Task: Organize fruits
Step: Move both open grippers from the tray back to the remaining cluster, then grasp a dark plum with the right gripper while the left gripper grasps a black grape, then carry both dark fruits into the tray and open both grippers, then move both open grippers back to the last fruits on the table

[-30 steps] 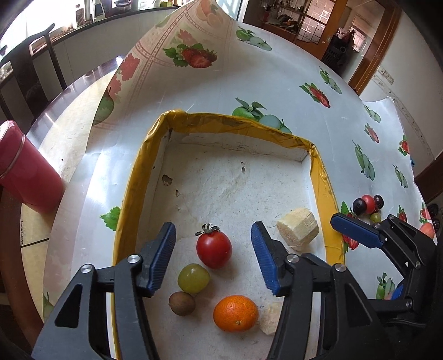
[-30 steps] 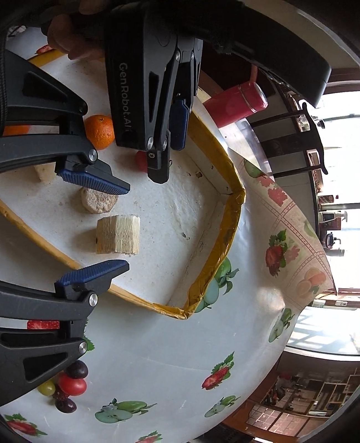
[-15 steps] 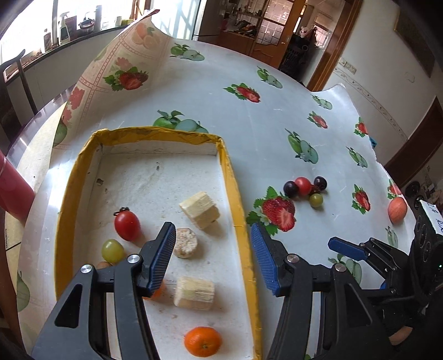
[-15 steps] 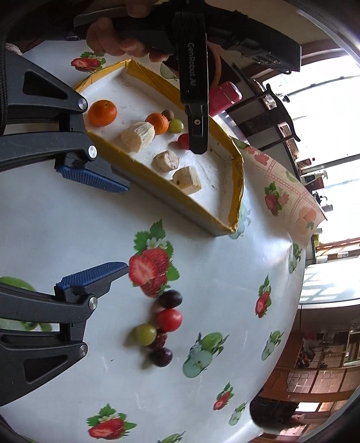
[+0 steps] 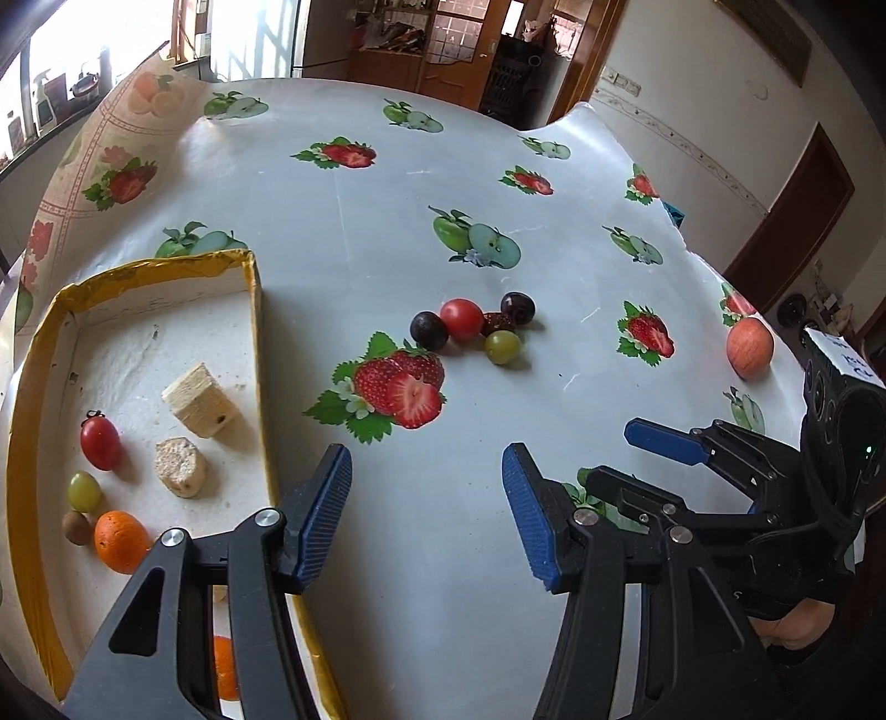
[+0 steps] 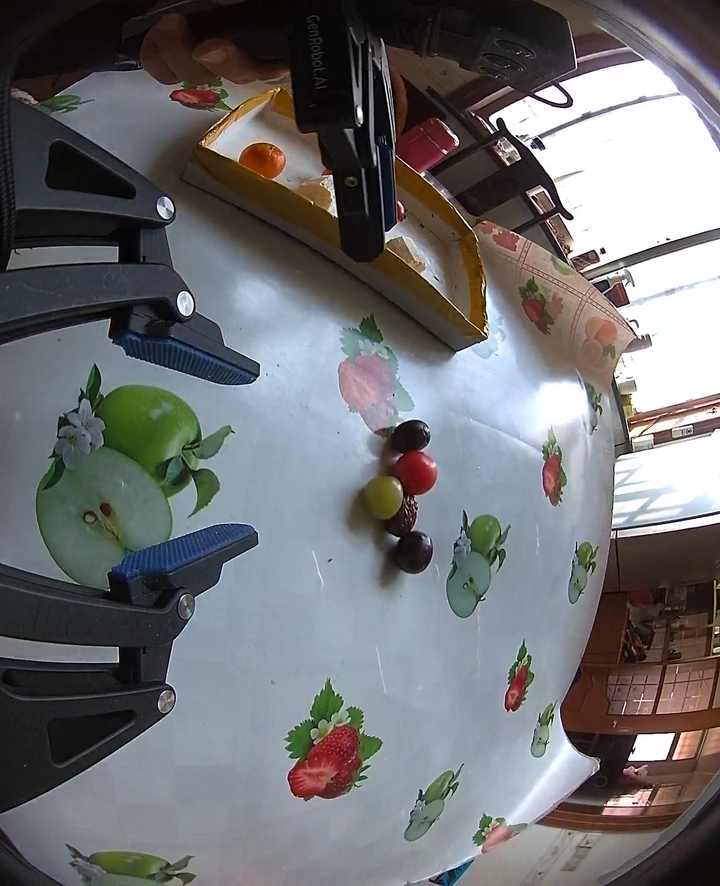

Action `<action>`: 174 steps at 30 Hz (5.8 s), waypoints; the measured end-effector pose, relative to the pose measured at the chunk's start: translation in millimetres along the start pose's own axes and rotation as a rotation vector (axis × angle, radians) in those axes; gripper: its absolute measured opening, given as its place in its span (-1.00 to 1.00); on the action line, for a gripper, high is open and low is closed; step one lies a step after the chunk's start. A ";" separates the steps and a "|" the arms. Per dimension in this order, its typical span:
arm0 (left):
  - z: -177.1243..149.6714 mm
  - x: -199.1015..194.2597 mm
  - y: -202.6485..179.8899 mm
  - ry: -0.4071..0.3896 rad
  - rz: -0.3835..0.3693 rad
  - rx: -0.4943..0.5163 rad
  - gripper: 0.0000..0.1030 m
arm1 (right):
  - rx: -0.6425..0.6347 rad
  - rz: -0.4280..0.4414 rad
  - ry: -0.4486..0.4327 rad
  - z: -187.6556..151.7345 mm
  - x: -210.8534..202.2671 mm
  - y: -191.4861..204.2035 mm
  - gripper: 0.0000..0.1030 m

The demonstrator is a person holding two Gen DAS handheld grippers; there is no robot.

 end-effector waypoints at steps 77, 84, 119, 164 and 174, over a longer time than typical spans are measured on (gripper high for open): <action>-27.7 0.4 -4.2 -0.062 0.176 0.037 -0.62 | 0.130 0.111 -0.073 12.2 -8.8 -8.0 -0.51; -39.1 -22.3 8.6 -0.086 0.206 0.023 -0.62 | 0.085 0.137 -0.069 11.2 -12.4 22.1 -0.51; -92.1 -95.2 154.9 -0.131 0.313 -0.217 -0.62 | -0.087 0.235 -0.027 29.2 20.2 148.3 -0.51; -95.3 -71.6 135.2 -0.071 0.325 -0.216 0.13 | -0.172 0.156 -0.036 44.3 30.4 144.2 -0.04; -78.6 -70.2 83.8 -0.089 0.250 -0.153 0.13 | -0.099 0.092 -0.033 23.4 8.1 81.7 -0.03</action>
Point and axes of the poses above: each gripper's, at about its wrist camera, not at the fingertips, and x roughly the way its jaws point, y to its left, z to its top, the point moved 7 cm from there along x, roughly the way its jaws point, and after that the axes turned 4 degrees about -y, right-handed, at the moved point
